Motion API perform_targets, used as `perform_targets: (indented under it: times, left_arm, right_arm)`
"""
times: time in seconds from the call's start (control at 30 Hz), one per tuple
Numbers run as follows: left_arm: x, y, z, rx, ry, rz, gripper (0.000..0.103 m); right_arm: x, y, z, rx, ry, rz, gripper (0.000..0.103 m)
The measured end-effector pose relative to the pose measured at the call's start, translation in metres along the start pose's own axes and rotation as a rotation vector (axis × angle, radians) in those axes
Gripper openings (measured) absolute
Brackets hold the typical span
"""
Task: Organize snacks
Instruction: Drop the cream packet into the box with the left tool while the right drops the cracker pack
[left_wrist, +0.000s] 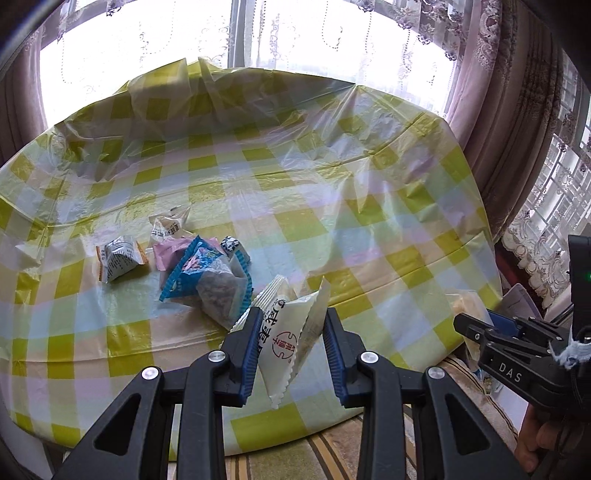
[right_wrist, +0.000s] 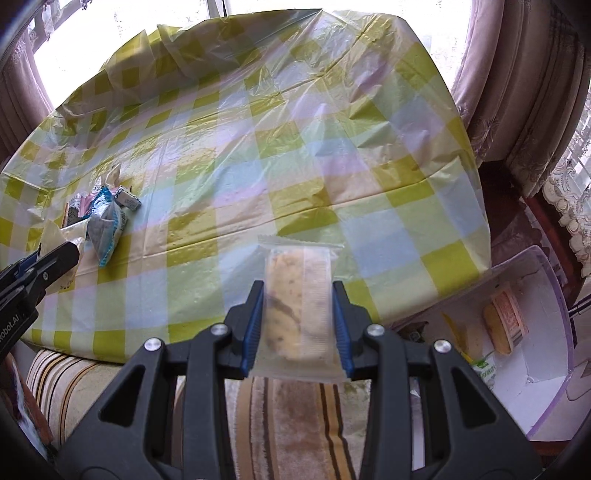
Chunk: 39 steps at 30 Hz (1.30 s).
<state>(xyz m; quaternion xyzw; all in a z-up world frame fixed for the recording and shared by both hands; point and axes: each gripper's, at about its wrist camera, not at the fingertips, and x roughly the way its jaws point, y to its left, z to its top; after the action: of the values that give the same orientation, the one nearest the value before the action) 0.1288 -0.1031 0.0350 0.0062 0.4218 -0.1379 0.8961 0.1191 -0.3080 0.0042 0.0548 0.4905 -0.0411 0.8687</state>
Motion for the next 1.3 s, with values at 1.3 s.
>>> perform_targets:
  times: [1.3]
  left_arm:
    - [0.045, -0.188, -0.017, 0.274, 0.25, -0.45, 0.034]
  right_arm:
    - [0.02, -0.147, -0.065, 0.171, 0.154, -0.248, 0.039]
